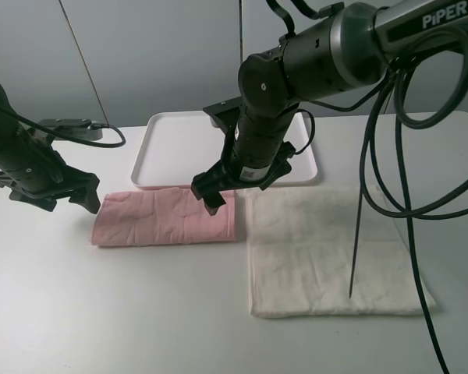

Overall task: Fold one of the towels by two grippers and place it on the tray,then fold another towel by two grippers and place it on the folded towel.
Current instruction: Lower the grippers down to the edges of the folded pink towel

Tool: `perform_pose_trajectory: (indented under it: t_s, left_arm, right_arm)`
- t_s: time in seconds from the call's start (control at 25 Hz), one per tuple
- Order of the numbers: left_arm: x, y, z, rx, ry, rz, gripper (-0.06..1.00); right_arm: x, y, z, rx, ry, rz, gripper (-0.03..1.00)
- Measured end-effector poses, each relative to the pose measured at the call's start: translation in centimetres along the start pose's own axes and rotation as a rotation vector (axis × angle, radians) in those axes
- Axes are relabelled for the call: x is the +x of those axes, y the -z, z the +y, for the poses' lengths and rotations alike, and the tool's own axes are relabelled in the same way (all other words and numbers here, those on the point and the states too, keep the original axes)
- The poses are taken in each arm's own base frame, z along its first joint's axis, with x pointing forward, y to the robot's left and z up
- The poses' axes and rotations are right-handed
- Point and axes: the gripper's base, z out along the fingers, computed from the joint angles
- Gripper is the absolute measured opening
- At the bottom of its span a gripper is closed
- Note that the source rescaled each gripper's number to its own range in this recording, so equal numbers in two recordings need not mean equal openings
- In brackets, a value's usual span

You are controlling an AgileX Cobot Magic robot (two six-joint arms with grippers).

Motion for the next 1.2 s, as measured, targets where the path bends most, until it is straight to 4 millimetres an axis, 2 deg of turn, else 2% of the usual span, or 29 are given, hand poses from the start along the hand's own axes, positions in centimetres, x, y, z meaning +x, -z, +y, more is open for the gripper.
perform_pose_trajectory:
  t_s: [0.28, 0.84, 1.2]
  left_arm:
    - [0.3, -1.3, 0.2, -0.016, 0.051, 0.047, 1.00]
    - [-0.6, -1.2, -0.4, 0.050, 0.095, -0.010, 1.00]
    - [-0.1, -3.6, -0.7, 0.046, 0.106, 0.060, 1.00]
  right_arm:
    - [0.0, 0.0, 0.1, -0.014, 0.010, 0.002, 1.00]
    - [-0.1, 0.0, 0.1, -0.015, 0.024, -0.006, 1.00]
    - [-0.1, 0.0, 0.1, -0.016, 0.041, -0.006, 1.00]
